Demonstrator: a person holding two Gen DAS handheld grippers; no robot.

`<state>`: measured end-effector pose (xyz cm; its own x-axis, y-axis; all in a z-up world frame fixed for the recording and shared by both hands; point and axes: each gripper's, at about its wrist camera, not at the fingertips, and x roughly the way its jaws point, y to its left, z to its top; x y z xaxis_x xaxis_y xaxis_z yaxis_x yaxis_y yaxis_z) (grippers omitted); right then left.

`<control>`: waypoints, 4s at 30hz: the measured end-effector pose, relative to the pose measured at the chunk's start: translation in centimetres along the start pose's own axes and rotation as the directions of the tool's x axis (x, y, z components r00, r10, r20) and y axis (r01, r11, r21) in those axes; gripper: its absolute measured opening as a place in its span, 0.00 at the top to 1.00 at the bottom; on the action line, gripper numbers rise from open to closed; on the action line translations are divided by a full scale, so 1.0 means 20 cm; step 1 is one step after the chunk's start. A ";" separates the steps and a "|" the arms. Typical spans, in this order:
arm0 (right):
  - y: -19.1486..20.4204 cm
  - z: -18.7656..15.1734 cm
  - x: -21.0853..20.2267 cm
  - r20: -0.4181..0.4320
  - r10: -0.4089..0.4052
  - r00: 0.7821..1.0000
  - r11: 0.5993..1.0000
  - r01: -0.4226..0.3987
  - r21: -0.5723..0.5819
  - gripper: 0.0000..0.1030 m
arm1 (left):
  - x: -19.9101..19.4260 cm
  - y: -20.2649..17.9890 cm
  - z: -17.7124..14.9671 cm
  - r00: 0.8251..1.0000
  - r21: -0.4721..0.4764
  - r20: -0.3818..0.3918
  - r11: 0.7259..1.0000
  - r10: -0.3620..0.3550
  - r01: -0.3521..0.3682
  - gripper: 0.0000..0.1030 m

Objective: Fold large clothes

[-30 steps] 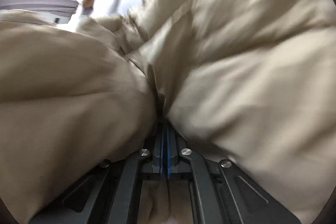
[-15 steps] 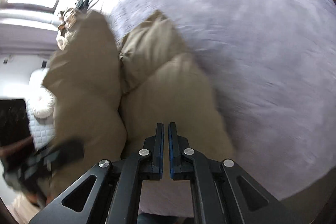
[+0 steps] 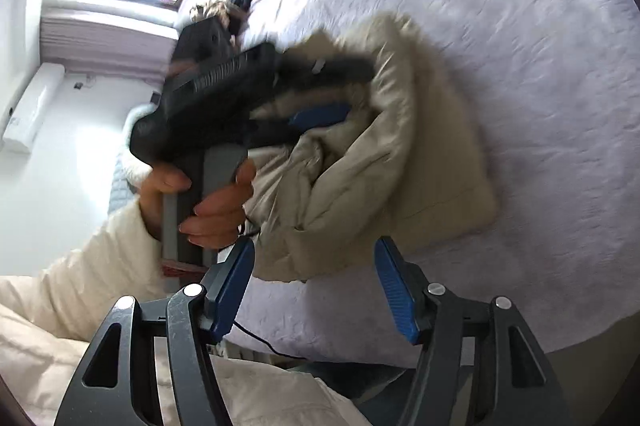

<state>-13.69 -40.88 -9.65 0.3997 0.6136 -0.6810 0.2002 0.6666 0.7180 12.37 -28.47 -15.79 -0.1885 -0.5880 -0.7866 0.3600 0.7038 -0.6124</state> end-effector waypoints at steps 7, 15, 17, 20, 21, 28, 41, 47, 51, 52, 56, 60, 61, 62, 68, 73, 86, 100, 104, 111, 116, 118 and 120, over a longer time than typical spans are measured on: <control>-0.08 0.06 0.16 0.035 -0.231 0.972 0.969 0.227 0.099 0.83 | -0.44 -0.08 -0.09 0.955 0.143 0.253 0.971 0.152 -0.192 0.24; -0.33 0.00 0.17 -0.013 -0.311 0.950 0.935 0.308 0.173 0.83 | -0.43 0.27 0.02 0.891 -0.003 0.290 0.931 0.350 -0.365 0.24; -0.36 -0.02 0.17 -0.017 -0.298 0.954 0.938 0.296 0.180 0.83 | -0.31 0.24 0.06 0.883 0.023 0.286 0.918 0.373 -0.395 0.24; -0.38 -0.01 0.17 -0.019 -0.326 0.945 0.931 0.324 0.168 0.83 | -0.13 0.15 0.12 0.880 0.084 0.276 0.903 0.386 -0.422 0.24; -0.39 -0.01 0.16 -0.018 -0.333 0.943 0.928 0.331 0.173 0.83 | -0.08 0.13 0.15 0.882 0.101 0.272 0.900 0.385 -0.424 0.24; -0.51 -0.04 0.12 -0.011 -0.308 0.951 0.916 0.300 0.268 0.83 | 0.04 0.13 0.19 0.870 0.108 0.252 0.882 0.423 -0.459 0.24; -0.16 0.14 -0.22 0.178 -0.287 0.941 0.958 0.279 0.069 0.80 | 0.02 0.16 0.17 0.870 0.093 0.248 0.884 0.426 -0.459 0.24; -0.11 0.14 0.13 0.025 -0.356 0.934 0.933 0.357 -0.039 0.80 | -0.05 0.14 0.14 0.865 0.071 0.240 0.881 0.441 -0.469 0.24; -0.16 0.14 0.21 -0.027 -0.348 0.937 0.937 0.348 -0.016 0.80 | -0.11 0.13 0.10 0.859 0.067 0.229 0.873 0.458 -0.483 0.24; -0.16 0.15 0.22 -0.029 -0.347 0.937 0.938 0.346 -0.020 0.79 | -0.12 0.12 0.09 0.855 0.064 0.227 0.869 0.466 -0.491 0.24; -0.20 0.16 0.27 -0.053 -0.355 0.933 0.935 0.353 -0.040 0.74 | -0.18 0.10 0.03 0.844 0.047 0.217 0.858 0.491 -0.511 0.24; -0.19 0.16 0.25 -0.058 -0.351 0.934 0.936 0.351 -0.013 0.72 | -0.27 0.10 -0.05 0.839 0.014 0.197 0.854 0.508 -0.520 0.24; -0.19 0.17 0.25 -0.059 -0.350 0.935 0.937 0.350 -0.011 0.71 | -0.28 0.11 -0.06 0.839 0.006 0.193 0.854 0.510 -0.520 0.24; -0.18 0.17 0.25 -0.059 -0.347 0.936 0.938 0.347 -0.008 0.70 | -0.30 0.11 -0.09 0.838 -0.004 0.188 0.854 0.512 -0.520 0.24; -0.12 0.19 0.18 -0.043 -0.338 0.940 0.941 0.338 -0.018 0.68 | -0.41 0.15 -0.23 0.826 -0.056 0.168 0.842 0.538 -0.537 0.16; -0.06 0.20 0.12 -0.020 -0.336 0.942 0.941 0.335 -0.037 0.61 | -0.46 0.19 -0.33 0.827 -0.096 0.161 0.843 0.538 -0.530 0.07; -0.01 0.23 0.13 -0.026 -0.371 0.928 0.927 0.368 -0.066 0.39 | -0.43 0.39 -0.47 0.853 -0.189 0.140 0.859 0.504 -0.476 0.00; -0.14 0.32 0.10 0.034 -0.405 0.914 0.914 0.406 -0.029 0.00 | -0.39 0.47 -0.43 0.879 -0.231 0.113 0.873 0.463 -0.430 0.00; -0.18 0.36 0.13 -0.011 -0.382 0.924 0.924 0.382 -0.008 0.00 | -0.39 0.47 -0.41 0.881 -0.224 0.109 0.875 0.460 -0.429 0.00; -0.31 0.41 0.17 -0.100 -0.338 0.936 0.934 0.346 0.089 0.00 | -0.38 0.50 -0.40 0.892 -0.225 0.093 0.882 0.442 -0.414 0.00; -0.34 0.42 0.17 -0.106 -0.342 0.934 0.932 0.351 0.089 0.00 | -0.40 0.52 -0.41 0.913 -0.211 0.101 0.905 0.395 -0.368 0.00; -0.34 0.43 0.17 -0.105 -0.339 0.935 0.934 0.348 0.086 0.00 | -0.42 0.55 -0.42 0.922 -0.230 0.111 0.912 0.370 -0.339 0.00; -0.34 0.43 0.17 -0.102 -0.334 0.937 0.935 0.343 0.088 0.00 | -0.44 0.60 -0.44 0.927 -0.270 0.117 0.909 0.358 -0.317 0.00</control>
<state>-5.99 -47.09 -15.63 0.2165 0.3958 -0.8924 0.4025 0.7966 0.4510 10.44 -11.29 -16.93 0.0609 -0.3397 -0.9385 0.1407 0.9338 -0.3289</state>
